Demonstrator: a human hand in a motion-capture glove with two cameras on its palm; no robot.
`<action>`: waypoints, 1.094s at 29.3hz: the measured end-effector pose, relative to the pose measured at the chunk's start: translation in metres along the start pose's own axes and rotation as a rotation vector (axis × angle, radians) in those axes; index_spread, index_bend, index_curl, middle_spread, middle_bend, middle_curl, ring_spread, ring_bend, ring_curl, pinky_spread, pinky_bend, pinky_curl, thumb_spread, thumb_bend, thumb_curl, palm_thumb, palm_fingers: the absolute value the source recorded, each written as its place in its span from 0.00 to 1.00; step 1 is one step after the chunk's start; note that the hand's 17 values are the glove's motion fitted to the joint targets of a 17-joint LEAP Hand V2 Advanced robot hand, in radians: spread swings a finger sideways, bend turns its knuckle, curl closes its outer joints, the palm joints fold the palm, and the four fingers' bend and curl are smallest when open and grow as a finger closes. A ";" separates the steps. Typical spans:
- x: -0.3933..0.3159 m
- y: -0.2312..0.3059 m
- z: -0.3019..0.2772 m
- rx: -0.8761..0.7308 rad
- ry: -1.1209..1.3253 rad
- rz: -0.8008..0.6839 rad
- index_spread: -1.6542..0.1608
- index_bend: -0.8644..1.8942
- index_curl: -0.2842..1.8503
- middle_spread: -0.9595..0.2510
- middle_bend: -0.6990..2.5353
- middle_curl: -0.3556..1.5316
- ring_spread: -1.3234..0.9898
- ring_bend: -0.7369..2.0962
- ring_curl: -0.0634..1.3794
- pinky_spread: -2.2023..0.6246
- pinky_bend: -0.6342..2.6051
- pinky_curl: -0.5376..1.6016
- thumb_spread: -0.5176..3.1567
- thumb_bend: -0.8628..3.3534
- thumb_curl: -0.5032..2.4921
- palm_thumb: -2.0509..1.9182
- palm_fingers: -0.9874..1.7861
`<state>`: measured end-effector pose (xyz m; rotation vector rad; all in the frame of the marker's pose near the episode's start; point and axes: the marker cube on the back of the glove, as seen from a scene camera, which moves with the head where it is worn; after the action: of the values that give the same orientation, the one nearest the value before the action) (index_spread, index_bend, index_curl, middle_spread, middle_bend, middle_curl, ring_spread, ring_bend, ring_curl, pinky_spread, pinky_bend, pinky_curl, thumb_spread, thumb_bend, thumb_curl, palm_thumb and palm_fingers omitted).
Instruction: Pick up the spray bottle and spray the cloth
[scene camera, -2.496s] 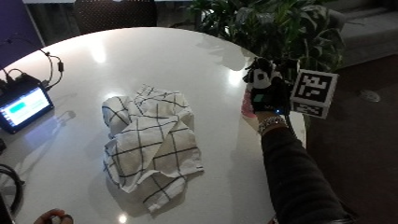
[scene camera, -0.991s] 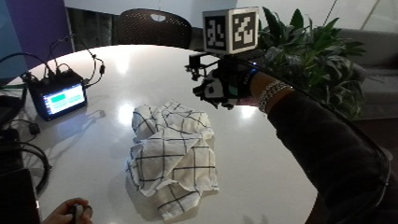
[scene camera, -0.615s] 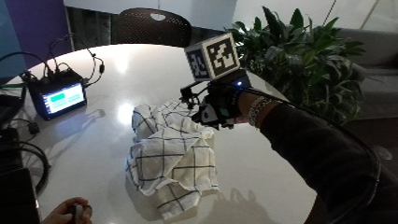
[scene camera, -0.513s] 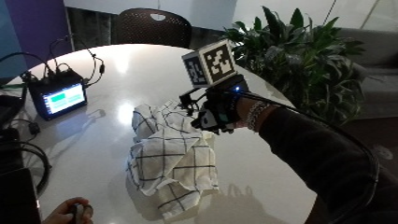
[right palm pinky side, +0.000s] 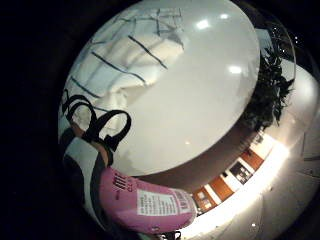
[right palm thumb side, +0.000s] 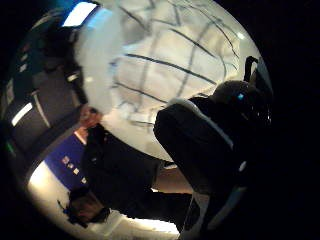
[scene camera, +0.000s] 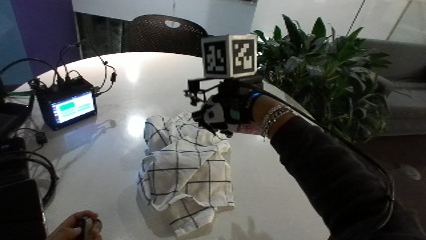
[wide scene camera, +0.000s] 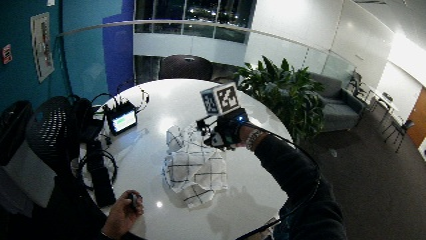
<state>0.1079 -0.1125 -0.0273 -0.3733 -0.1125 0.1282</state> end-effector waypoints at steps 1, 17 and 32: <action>-0.005 0.003 -0.008 0.045 -0.053 -0.033 0.77 0.47 0.40 0.62 0.46 0.49 0.49 0.52 0.35 0.67 0.33 0.43 0.50 0.20 0.22 0.62 0.87; -0.067 0.008 -0.052 0.605 -0.712 -0.523 0.77 0.47 0.40 0.63 0.46 0.49 0.49 0.52 0.36 0.67 0.33 0.43 0.50 0.20 0.22 0.62 0.87; -0.133 -0.040 -0.024 1.029 -1.119 -0.644 0.77 0.47 0.40 0.63 0.46 0.49 0.50 0.52 0.36 0.67 0.33 0.44 0.50 0.20 0.22 0.62 0.87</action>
<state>-0.0155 -0.1771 -0.0457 0.8123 -1.2054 -0.2625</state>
